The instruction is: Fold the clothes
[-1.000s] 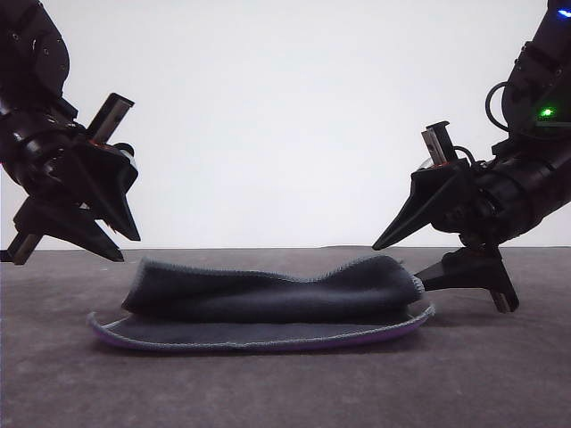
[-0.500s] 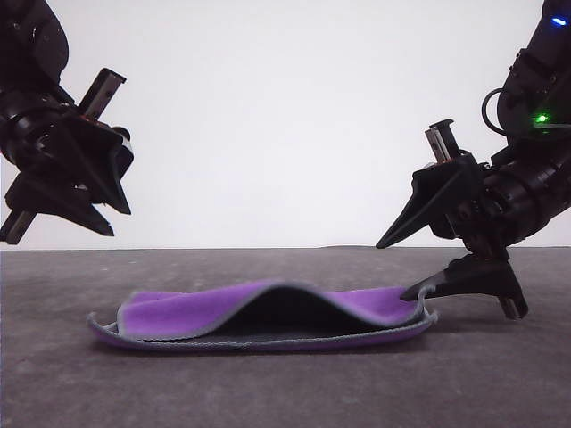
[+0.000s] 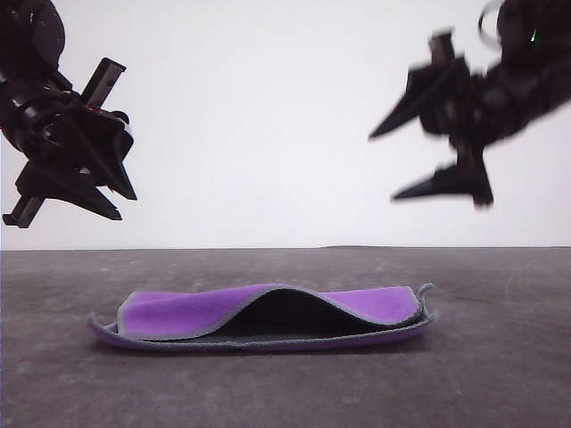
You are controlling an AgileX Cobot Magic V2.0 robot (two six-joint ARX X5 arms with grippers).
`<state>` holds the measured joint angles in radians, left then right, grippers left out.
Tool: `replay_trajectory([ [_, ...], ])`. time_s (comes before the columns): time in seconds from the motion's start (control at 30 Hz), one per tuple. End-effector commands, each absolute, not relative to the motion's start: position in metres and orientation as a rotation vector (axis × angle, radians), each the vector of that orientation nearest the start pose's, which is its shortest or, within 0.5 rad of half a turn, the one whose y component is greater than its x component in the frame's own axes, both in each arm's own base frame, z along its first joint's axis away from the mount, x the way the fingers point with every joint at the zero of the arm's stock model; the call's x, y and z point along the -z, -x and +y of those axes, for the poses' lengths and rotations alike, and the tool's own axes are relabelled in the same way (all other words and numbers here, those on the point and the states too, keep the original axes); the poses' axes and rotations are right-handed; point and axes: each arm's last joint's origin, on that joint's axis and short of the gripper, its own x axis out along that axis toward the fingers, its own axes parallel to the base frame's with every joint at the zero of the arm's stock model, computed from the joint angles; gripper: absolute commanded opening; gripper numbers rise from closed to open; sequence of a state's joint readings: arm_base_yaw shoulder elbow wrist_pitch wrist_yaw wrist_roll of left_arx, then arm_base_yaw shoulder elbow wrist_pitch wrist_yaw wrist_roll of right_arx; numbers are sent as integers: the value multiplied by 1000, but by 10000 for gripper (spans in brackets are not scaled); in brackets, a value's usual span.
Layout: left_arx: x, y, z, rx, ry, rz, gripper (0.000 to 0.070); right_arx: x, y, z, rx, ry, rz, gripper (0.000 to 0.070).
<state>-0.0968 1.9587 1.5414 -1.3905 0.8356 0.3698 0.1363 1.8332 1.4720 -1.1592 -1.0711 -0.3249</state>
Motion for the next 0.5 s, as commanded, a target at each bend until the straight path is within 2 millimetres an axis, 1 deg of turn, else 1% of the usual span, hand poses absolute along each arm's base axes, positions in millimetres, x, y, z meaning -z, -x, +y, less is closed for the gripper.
replay_trajectory([
  [0.0,-229,-347,-51,935,411,1507,109,-256,-335,71,-1122,-426,1225,436],
  [0.07,-239,-346,-46,915,410,1460,109,-272,-326,67,-1076,-362,1204,436],
  [0.17,-262,-341,-40,853,354,1370,109,-299,-309,61,-990,-261,1157,436],
  [0.23,-281,-335,-36,733,259,1315,109,-318,-296,58,-911,-193,1127,436],
  [0.3,-302,-328,-32,559,150,1247,109,-334,-282,54,-802,-125,1105,436],
  [0.37,-322,-318,-28,413,78,1175,109,-347,-268,50,-694,-63,1084,436],
  [0.4,-332,-311,-28,386,63,1139,109,-352,-260,47,-646,-38,1078,436],
  [0.47,-347,-298,-27,384,57,1082,109,-359,-247,44,-604,-10,1051,436],
])
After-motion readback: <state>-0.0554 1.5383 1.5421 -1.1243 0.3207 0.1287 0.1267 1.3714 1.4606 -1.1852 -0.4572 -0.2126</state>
